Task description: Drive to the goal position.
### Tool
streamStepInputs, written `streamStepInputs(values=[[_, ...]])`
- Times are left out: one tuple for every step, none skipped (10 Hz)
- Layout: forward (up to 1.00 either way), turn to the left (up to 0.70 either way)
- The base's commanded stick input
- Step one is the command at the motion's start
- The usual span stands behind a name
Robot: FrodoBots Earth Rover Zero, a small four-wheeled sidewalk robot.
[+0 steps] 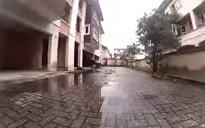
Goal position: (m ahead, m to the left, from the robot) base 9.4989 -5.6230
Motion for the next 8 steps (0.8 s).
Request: streamStepInputs(values=[[0.5,0.0],[0.5,0.0],[0.5,0.0],[0.5,0.0],[0.5,0.0],[0.43,0.0],[0.34,0.0],[0.24,0.0]])
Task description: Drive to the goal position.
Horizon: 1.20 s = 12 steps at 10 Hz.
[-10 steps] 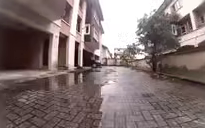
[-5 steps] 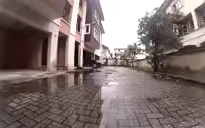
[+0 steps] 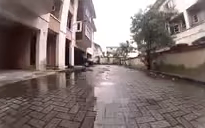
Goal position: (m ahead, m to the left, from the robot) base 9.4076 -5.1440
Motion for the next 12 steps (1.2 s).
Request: streamStepInputs(values=[[0.19,0.0],[0.18,0.0],[0.17,0.0],[0.17,0.0],[0.21,0.0],[0.22,0.0],[0.2,0.0],[0.16,0.0],[0.15,0.0],[0.12,0.0],[0.07,0.0],[0.01,0.0]])
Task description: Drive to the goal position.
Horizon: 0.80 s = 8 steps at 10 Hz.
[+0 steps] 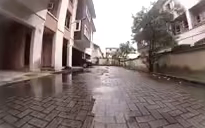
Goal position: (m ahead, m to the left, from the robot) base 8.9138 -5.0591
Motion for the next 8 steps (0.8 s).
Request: streamStepInputs(values=[[0.0,0.0],[0.0,0.0],[0.0,0.0],[0.0,0.0],[0.0,0.0],[0.0,0.0],[0.0,0.0],[0.0,0.0]])
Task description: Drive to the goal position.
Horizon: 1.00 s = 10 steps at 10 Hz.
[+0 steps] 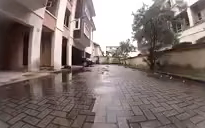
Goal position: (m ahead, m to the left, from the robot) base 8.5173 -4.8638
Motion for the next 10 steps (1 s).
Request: streamStepInputs(values=[[0.0,0.0],[0.11,0.0],[0.24,0.0],[0.37,0.0],[0.5,0.0],[0.5,0.0],[0.5,0.0],[0.5,0.0],[0.5,0.0],[0.5,0.0]])
